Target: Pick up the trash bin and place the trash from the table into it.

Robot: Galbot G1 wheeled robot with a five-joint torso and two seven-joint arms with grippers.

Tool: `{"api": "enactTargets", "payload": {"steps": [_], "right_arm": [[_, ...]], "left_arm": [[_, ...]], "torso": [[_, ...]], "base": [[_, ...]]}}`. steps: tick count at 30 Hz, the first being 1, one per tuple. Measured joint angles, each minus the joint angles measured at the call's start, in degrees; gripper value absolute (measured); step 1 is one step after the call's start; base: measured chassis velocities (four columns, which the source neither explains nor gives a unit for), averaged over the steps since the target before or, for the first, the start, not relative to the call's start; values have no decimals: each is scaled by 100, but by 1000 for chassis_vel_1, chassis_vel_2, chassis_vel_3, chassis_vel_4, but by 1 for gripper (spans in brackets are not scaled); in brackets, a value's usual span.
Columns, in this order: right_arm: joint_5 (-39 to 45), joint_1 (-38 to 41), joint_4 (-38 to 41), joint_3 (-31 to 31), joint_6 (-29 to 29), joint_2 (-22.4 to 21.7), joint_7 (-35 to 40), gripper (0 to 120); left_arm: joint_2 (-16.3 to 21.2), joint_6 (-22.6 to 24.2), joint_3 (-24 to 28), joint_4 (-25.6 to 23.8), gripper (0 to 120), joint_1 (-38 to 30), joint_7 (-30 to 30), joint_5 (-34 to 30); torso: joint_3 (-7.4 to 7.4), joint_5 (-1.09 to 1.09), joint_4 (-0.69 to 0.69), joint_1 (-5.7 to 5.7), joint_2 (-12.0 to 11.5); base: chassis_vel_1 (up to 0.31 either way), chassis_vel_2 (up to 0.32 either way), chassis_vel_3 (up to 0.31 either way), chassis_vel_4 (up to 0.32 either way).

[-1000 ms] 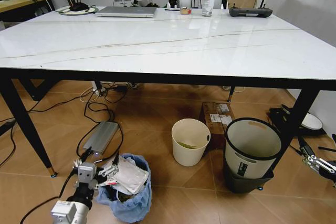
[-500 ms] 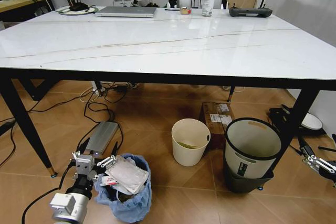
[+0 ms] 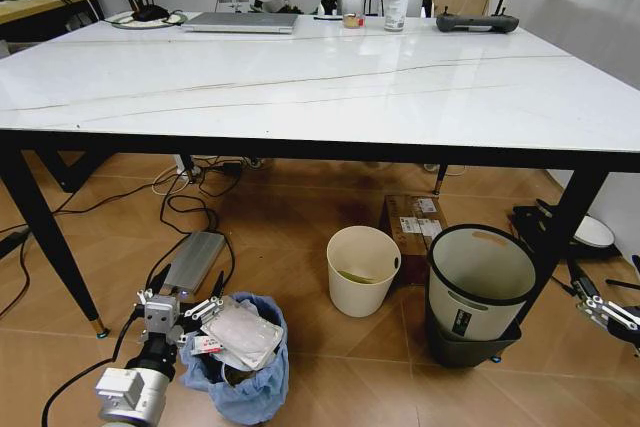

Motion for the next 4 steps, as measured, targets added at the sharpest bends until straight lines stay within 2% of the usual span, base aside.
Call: {"api": "enactTargets", "payload": {"steps": [4], "right_arm": [[0,0,0,0,0,0,0,100]], "left_arm": [[0,3,0,0,100,1,-1,-2]], "torso": [[0,0,0,0,0]], "base": [[0,0,0,0]]}}
